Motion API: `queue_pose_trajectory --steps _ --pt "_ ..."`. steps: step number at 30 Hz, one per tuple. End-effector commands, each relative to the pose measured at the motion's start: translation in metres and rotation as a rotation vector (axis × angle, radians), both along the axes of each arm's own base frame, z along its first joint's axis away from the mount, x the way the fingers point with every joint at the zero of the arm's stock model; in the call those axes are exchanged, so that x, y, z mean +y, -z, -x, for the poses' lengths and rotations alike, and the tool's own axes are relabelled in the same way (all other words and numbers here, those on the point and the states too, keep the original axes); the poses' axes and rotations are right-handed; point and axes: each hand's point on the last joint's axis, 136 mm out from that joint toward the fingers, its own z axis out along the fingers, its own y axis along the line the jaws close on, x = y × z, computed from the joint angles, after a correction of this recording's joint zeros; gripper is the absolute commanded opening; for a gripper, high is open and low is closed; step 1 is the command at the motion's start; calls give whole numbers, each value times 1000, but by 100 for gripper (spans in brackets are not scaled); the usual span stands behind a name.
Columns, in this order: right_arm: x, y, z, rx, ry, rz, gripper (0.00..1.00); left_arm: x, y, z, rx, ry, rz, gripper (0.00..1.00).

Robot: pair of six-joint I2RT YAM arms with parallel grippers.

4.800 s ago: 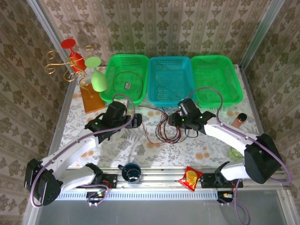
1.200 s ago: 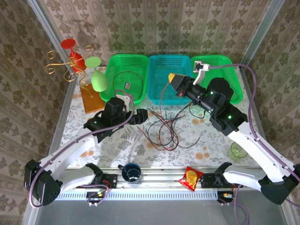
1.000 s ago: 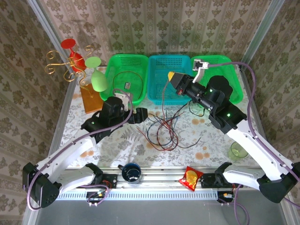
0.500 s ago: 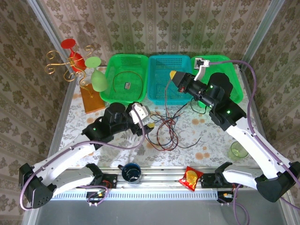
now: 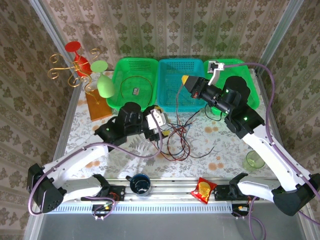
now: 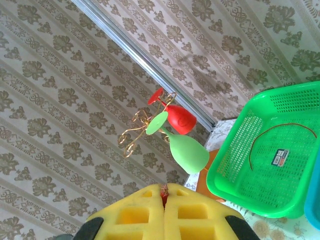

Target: Untangle the cables

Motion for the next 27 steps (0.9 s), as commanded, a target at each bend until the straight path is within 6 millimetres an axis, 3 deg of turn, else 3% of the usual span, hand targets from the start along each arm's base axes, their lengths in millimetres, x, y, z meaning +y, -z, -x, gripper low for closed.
queue_pose_trajectory --steps 1,8,12,15,16,17,18,21,22,24,25,27 --pt "-1 -15 7 -14 -21 -25 0 -7 -51 -4 123 1 209 84" --pt "2 -10 5 -1 -32 -27 0 -33 -83 -13 250 49 354 80" --pt "3 -7 3 7 -34 -28 0 -51 -92 -16 300 83 422 71" --pt "5 -7 3 10 -45 -35 0 -66 -90 -15 344 101 434 53" --pt "5 -7 3 11 -45 -36 0 -70 -89 -14 361 105 435 33" --pt "5 -6 3 11 -44 -32 0 -73 -87 -15 380 101 438 7" --pt "4 -6 3 11 -41 -28 0 -74 -85 -18 401 87 440 0" --pt "0 -3 7 0 -26 8 0 -71 -84 -28 432 14 452 0" --pt "-2 -2 9 -12 -20 41 9 -68 -86 -33 444 -22 467 0" --pt "-13 2 12 -46 25 141 55 -61 -92 -43 477 -74 496 0" --pt "-22 4 15 -63 65 191 74 -57 -94 -47 500 -102 503 0" --pt "-38 1 24 -126 114 244 91 -55 -99 -47 520 -147 470 0"
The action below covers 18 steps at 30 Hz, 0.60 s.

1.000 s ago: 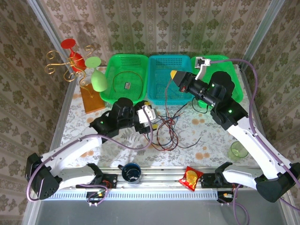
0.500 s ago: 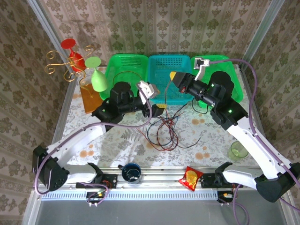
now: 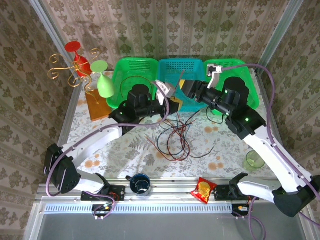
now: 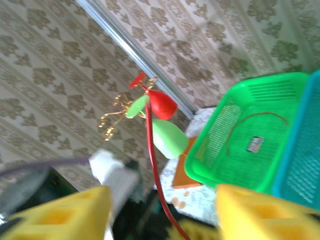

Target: Untangle the cables

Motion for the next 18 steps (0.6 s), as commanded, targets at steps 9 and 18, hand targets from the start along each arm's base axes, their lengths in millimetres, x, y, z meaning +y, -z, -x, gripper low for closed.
queue_pose_trajectory --steps 9,18 --pt "-46 5 60 -550 96 532 92 28 -57 -12 199 -273 53 0" --pt "-16 58 83 -910 -36 1104 92 39 -65 -17 316 -337 86 0"
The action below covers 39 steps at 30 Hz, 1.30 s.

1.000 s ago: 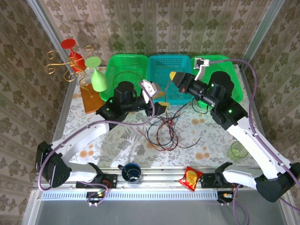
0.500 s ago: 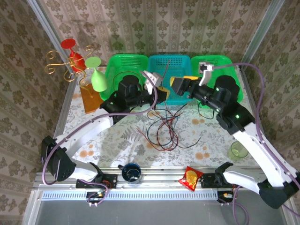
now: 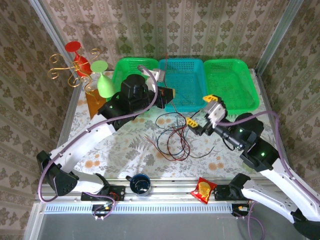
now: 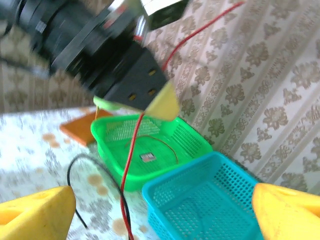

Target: Untangle the cables

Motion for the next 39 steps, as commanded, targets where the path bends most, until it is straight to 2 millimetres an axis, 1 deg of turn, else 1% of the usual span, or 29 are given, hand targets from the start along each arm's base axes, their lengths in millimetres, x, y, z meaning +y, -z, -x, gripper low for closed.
queue_pose_trajectory --steps 1,2,4,7,10,14,20,24,25,28,31,35,39 --pt "5 16 -3 -245 58 371 92 11 -17 -2 44 -50 45 0" --pt "11 23 -4 -297 64 457 92 11 -14 -3 55 -53 44 0" --pt "23 30 -2 -379 53 555 92 12 -11 -3 65 -51 42 0" --pt "43 34 2 -455 10 615 89 11 -9 -3 74 -44 40 0" --pt "59 36 1 -528 -7 679 85 12 -8 -1 79 -41 39 0" --pt "73 34 -8 -606 6 755 79 12 -8 1 84 -33 39 0" --pt "95 33 -19 -718 30 857 74 11 -5 3 97 -21 39 0" --pt "102 40 -26 -716 18 913 72 10 -6 3 95 -19 42 0" --pt "103 45 -28 -699 11 933 72 11 -6 3 95 -21 44 0" --pt "109 51 -35 -707 17 965 71 10 -6 3 96 -19 48 0" --pt "114 53 -43 -725 38 979 69 9 -5 5 101 -9 48 0" --pt "116 59 -50 -715 42 999 63 10 -7 6 98 -9 50 0" --pt "110 65 -59 -672 56 1009 53 12 -6 5 95 -17 49 0"
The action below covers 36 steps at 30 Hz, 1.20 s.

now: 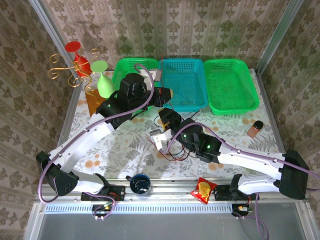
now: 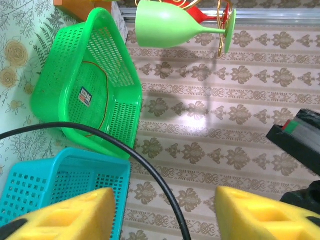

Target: Untangle the cables

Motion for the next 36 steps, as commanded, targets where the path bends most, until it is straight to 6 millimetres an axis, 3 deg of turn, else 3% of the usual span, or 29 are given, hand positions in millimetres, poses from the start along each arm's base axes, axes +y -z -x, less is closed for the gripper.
queue_pose_trajectory --steps 1,3,7,12,18,24,27,33,36 --pt "-7 -17 -10 -39 41 8 49 6 -14 6 -19 4 35 0" --pt "-9 -12 -8 -8 34 11 39 6 -14 4 -18 3 34 0" --pt "-10 -26 2 -21 9 -40 1 8 -10 1 -15 -3 28 0" --pt "-21 -67 31 11 -75 -277 0 19 -11 -9 -19 -37 42 0" --pt "-60 -109 54 149 -132 -687 0 45 -23 -27 -67 -129 88 0" --pt "-126 -139 38 253 -56 -1199 0 62 -31 -32 -144 -183 90 0" --pt "-167 -150 20 248 80 -1463 0 67 -31 -30 -159 -198 94 0" --pt "-227 -142 -2 250 348 -1761 0 80 -32 -26 -200 -240 84 0" --pt "-252 -127 -11 256 492 -1840 0 91 -36 -24 -239 -277 72 0"
